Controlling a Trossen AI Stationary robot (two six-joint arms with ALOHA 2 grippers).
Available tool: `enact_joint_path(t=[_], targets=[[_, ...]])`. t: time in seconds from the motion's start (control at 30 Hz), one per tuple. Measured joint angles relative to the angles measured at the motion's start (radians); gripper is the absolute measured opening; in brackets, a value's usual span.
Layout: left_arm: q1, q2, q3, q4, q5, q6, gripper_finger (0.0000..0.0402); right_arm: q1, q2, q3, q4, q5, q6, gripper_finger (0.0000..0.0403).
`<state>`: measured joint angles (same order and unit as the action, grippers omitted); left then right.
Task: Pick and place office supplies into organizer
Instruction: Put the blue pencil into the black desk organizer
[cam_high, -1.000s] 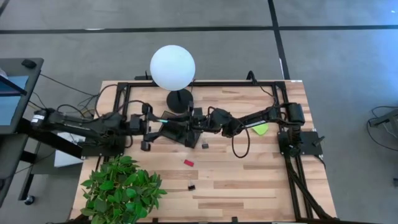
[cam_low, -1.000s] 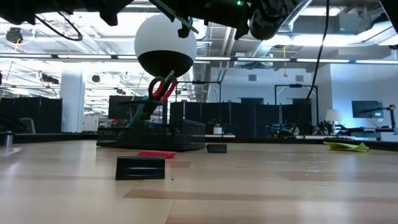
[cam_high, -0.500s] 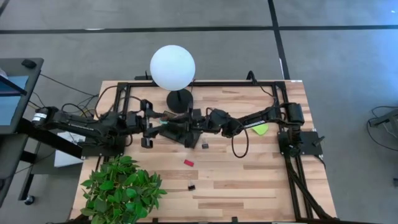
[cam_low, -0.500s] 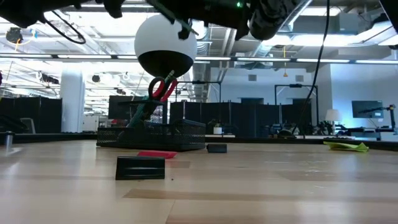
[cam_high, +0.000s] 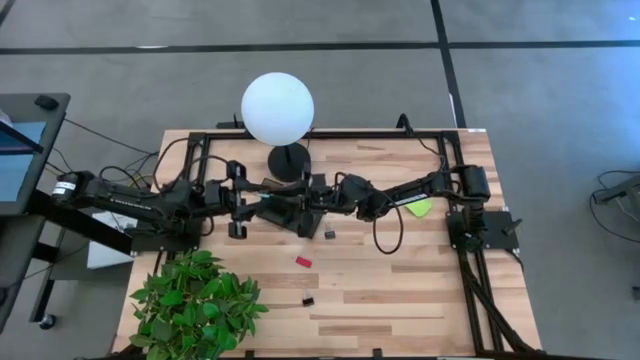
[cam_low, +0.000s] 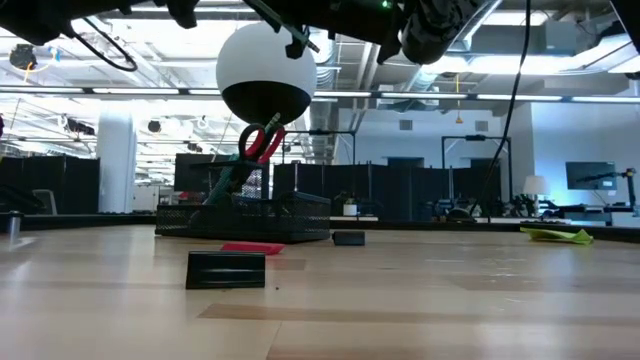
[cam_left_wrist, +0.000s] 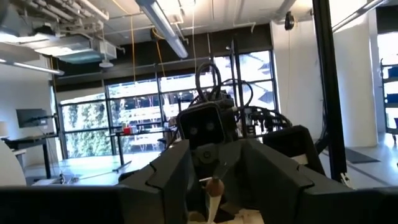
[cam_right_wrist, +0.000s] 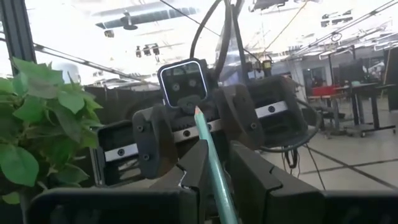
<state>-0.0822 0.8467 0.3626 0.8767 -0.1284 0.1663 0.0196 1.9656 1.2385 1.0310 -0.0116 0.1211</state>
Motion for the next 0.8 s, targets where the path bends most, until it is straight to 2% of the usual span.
enact_joint_path(t=[0.27,0.6,0.8], targets=[[0.000,0.000,0.000,0.007,-0.001,0.017,0.0144,0.000,0.000,0.000,0.077,-0.031,0.001,0.0054],[0.001,0.000,-0.001,0.066,0.048,0.039,0.0075,0.000,0.000,0.000,0.081,-0.043,0.002,0.0054],[0.001,0.000,-0.001,0.065,0.070,0.040,0.0046,0.001,0.000,0.004,0.082,-0.048,0.001,0.0054]])
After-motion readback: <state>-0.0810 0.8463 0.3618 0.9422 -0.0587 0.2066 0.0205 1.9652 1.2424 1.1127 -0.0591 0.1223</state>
